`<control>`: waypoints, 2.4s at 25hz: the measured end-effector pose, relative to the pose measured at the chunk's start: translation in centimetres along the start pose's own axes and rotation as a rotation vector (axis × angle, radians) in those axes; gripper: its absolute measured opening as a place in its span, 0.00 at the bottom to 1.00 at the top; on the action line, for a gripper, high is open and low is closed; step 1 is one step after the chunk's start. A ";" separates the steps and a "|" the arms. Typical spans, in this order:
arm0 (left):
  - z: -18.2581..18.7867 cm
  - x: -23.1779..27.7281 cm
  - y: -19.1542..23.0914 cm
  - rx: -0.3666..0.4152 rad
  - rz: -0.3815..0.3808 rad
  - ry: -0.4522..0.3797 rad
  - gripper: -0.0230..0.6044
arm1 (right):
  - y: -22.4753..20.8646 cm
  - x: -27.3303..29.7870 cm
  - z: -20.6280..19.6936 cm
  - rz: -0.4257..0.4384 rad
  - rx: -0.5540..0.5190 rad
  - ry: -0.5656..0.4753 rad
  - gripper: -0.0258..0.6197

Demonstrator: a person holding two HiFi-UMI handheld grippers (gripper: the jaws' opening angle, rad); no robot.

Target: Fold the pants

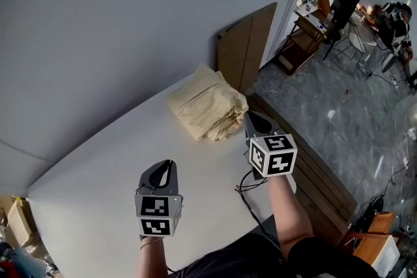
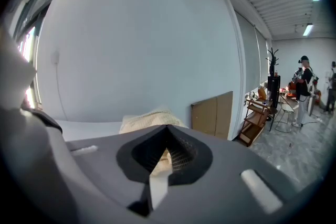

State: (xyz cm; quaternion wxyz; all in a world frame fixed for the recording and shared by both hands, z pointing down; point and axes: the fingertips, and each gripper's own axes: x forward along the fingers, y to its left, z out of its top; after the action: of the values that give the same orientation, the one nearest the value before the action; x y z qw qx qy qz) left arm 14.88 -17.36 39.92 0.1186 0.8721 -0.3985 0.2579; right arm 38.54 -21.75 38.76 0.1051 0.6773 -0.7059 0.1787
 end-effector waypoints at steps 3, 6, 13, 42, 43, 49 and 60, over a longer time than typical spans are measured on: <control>0.7 -2.5 1.2 -0.046 0.033 -0.064 0.03 | 3.2 -1.6 2.1 0.046 0.001 -0.054 0.04; 0.6 -5.0 1.9 -0.054 0.049 -0.101 0.03 | 6.8 -3.6 3.6 0.102 -0.006 -0.103 0.04; 1.1 -11.0 4.1 -0.113 0.081 -0.209 0.03 | 13.5 -7.2 6.4 0.185 -0.050 -0.173 0.04; -0.4 -20.4 6.4 -0.139 0.147 -0.315 0.02 | 28.1 -14.1 2.1 0.470 -0.073 -0.119 0.04; -0.5 -20.4 6.6 -0.141 0.149 -0.313 0.02 | 28.2 -14.0 2.0 0.471 -0.074 -0.118 0.04; -0.9 -20.7 7.5 -0.155 0.165 -0.315 0.02 | 28.9 -13.7 1.7 0.481 -0.079 -0.107 0.04; -1.5 -21.0 7.9 -0.173 0.185 -0.311 0.02 | 30.4 -13.6 1.4 0.526 -0.094 -0.090 0.04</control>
State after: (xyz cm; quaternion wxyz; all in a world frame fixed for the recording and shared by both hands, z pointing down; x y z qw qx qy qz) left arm -3.22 -8.57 29.78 0.1061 0.8477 -0.5110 0.0948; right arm 9.27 -9.20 28.86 0.0552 0.4722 -0.8691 0.1366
